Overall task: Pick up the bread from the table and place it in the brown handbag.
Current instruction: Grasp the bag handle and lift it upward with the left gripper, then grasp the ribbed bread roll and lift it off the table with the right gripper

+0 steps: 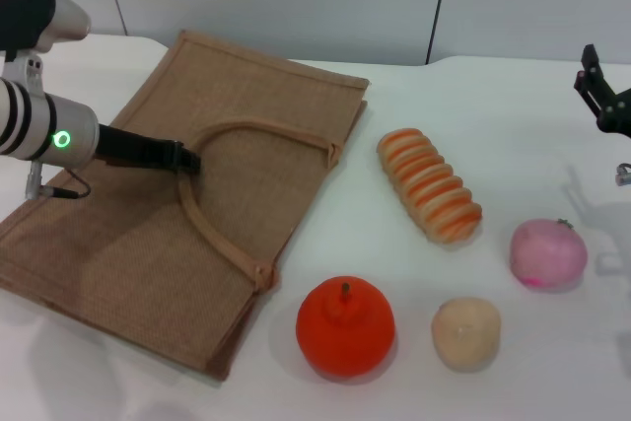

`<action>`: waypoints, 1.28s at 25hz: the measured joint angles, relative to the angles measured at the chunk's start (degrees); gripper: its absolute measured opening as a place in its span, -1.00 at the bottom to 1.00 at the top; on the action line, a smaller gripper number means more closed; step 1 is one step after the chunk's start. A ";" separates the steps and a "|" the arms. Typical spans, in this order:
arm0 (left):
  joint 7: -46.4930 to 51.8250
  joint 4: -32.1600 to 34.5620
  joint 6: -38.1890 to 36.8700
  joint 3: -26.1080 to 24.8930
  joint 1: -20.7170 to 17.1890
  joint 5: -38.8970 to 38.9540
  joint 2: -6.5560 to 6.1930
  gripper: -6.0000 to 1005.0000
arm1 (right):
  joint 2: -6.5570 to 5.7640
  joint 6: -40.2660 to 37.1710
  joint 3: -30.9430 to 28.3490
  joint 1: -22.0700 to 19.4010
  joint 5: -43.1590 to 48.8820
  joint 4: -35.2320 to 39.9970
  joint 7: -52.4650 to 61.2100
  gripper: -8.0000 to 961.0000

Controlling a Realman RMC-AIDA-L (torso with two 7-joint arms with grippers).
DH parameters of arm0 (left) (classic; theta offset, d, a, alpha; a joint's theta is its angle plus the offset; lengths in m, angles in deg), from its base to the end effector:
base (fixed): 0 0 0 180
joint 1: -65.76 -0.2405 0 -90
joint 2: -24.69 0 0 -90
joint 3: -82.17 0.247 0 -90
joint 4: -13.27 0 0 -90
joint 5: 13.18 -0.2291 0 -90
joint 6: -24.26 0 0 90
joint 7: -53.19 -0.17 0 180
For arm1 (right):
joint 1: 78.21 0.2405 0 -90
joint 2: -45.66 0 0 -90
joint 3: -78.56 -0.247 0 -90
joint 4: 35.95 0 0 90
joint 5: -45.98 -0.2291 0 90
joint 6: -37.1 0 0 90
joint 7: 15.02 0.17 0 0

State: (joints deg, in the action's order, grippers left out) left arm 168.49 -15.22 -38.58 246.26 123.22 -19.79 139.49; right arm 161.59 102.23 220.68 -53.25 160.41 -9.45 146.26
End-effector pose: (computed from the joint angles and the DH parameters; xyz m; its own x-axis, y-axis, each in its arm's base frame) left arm -0.3066 0.4422 0.0019 0.4305 0.8385 0.3340 0.8733 -0.2935 -0.3888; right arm 0.2756 0.3800 -0.0309 0.8284 0.1681 -0.5342 -0.5220 -0.1142 -0.8453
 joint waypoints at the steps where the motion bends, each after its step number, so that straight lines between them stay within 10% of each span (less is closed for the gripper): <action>1: 0.16 0.05 0.06 0.00 0.11 -0.41 0.00 -0.27 | 0.00 0.00 0.00 0.00 0.00 0.02 0.00 0.79; 19: 0.09 -0.22 3.82 -0.08 0.29 1.25 0.99 -0.73 | 0.00 0.00 0.09 -0.24 0.00 -0.14 0.00 0.78; 32: -12.57 -4.30 -11.86 -0.08 -5.69 30.34 0.72 -0.73 | -0.15 -0.93 2.99 -0.30 0.13 1.76 0.01 0.78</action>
State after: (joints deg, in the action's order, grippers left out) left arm 155.92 -19.53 -50.43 246.18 117.53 10.55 140.21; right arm 161.43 101.29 223.67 -53.55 160.54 -7.69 146.27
